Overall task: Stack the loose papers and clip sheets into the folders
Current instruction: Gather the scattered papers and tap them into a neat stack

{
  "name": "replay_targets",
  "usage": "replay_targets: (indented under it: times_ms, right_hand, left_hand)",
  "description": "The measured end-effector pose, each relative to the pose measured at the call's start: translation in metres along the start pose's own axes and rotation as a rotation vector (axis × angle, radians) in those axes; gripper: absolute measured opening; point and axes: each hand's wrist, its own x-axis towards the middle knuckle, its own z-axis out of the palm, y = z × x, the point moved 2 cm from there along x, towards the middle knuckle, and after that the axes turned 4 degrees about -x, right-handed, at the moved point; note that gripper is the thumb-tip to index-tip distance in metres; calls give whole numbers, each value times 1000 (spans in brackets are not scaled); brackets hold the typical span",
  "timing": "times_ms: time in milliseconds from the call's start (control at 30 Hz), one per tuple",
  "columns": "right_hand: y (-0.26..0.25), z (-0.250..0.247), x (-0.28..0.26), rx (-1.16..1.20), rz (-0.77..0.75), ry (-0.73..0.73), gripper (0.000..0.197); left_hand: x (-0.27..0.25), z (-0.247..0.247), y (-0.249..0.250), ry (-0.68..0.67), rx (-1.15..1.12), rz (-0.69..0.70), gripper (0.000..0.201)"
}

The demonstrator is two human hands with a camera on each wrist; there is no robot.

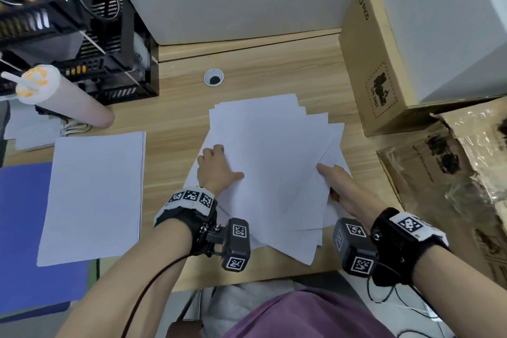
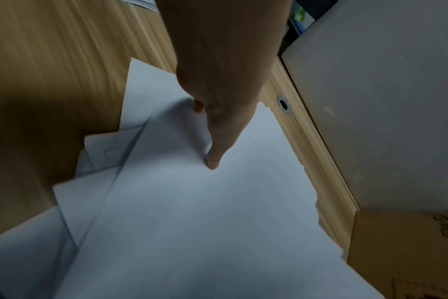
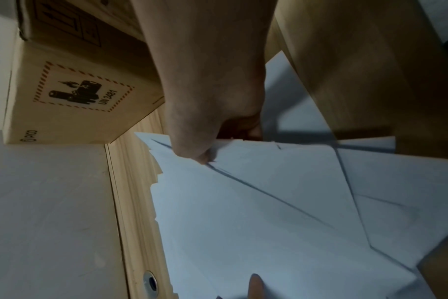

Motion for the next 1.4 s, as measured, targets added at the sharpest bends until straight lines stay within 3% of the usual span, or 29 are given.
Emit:
replay_targets:
  times_ms: [233,300,433,533,700,933,1000,1067,1133,1267,1333,1400]
  right_hand:
    - [5,7,-7,381,2,-85,54]
    - [9,13,-4,270,-40,-111,54]
    - [20,17,9,70,-39,45,42]
    - [21,20,8,29,-57,64,37]
    - [1,20,-9,-39,-245,126,13]
    - [-51,1,-56,-204,-478,326,12]
    - [-59,0,-70,-208,-510,336,15]
    - [-62,2,-81,-197,-522,329,16]
    - [-65,6,-92,-179,-539,323,12]
    - [-70,9,-106,-95,-538,345,20]
    - [-70,11,-113,-24,-519,364,7]
    - [-69,13,-120,66,-485,377,16]
  left_hand:
    - [-5,9,1,-149,-121,133,77]
    - [-7,7,-1,-204,-97,184,72]
    - [-11,-3,-16,-215,-109,155,52]
    - [-11,-13,-32,-162,-162,88,59]
    - [-6,-25,-51,-125,-246,70,70]
    - [2,-24,-52,-257,-301,96,57]
    - [3,-25,-53,-291,-318,91,47]
    - [0,-31,-55,-293,-339,97,19]
    - [-2,-39,-58,-267,-456,101,15]
    - [-11,-68,-58,-274,-962,85,57]
    - [-16,-85,-57,-290,-1142,117,58]
    - [-24,-105,-53,-252,-1218,169,52]
